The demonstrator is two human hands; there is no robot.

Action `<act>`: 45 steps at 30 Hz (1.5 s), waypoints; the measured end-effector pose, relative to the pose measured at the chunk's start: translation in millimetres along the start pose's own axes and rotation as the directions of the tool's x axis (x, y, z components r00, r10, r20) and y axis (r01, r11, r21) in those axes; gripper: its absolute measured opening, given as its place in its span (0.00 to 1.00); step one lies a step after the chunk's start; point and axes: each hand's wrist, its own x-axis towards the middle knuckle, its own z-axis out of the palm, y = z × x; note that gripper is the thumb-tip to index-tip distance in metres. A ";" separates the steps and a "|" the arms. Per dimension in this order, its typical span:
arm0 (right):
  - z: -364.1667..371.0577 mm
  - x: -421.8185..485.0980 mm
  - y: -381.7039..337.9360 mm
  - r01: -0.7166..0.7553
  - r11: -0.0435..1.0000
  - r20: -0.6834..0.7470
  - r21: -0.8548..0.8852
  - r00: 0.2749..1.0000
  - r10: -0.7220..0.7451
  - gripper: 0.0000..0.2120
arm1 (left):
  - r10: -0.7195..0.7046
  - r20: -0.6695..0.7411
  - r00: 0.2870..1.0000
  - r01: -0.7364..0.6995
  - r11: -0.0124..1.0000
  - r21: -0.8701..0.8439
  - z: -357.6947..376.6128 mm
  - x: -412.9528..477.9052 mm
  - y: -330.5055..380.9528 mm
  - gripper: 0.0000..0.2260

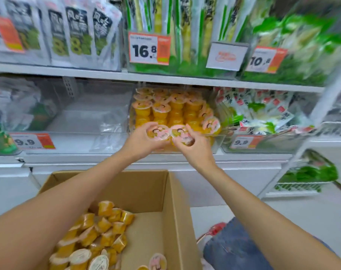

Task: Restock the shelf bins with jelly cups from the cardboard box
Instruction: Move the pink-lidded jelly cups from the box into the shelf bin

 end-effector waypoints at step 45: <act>-3.4 67.1 13.2 0.306 0.759 0.008 -0.575 0.930 -0.369 0.12 | 0.441 -0.072 0.895 -0.277 0.673 0.686 26.6 73.2 15.5 0.06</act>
